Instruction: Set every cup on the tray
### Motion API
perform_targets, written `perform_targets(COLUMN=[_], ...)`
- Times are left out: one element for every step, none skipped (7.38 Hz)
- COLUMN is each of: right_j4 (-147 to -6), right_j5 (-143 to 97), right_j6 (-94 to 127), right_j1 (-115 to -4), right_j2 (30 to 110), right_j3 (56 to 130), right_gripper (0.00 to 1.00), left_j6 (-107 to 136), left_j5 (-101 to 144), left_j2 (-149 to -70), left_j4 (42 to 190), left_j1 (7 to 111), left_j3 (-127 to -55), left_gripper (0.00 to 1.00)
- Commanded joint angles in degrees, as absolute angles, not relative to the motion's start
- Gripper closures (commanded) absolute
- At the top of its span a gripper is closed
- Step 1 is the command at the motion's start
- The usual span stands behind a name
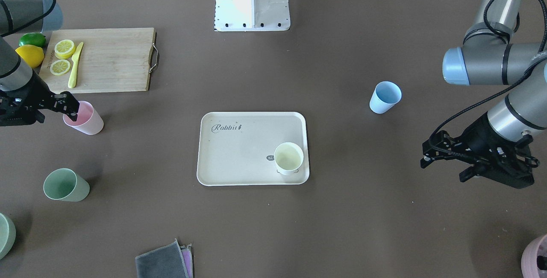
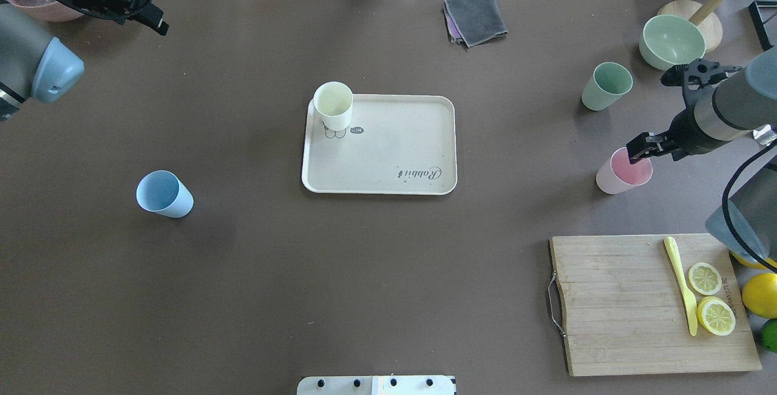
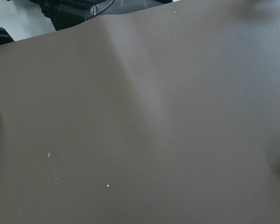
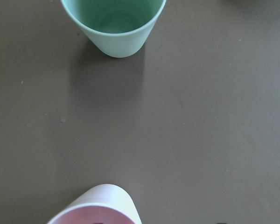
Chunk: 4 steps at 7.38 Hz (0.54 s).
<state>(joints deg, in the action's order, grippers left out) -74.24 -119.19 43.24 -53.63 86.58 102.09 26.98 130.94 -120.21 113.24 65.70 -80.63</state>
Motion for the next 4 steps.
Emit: perform_targets(right_j4=[-73.39, -73.30, -73.39, -73.39], right_j5=[-118.74, -118.83, -118.83, -118.92], right_j6=[44.63, 46.39, 46.41, 46.58], right_j1=[-52.21, -51.42, -51.16, -51.07], right_j2=[86.48, 86.48, 86.48, 86.48], right_j3=[101.34, 101.34, 101.34, 101.51], right_gripper=[0.36, 0.75, 1.00, 1.00], left_j6=[26.89, 26.89, 26.89, 26.89], left_j5=[130.96, 130.96, 130.96, 130.96], left_j2=[-119.97, -119.97, -119.97, -119.97], left_j4=[113.38, 113.38, 113.29, 113.29], left_j1=[65.74, 65.74, 65.74, 65.74], left_j3=[-80.68, -80.77, -80.77, -80.77], left_gripper=[0.01, 0.01, 0.01, 0.01])
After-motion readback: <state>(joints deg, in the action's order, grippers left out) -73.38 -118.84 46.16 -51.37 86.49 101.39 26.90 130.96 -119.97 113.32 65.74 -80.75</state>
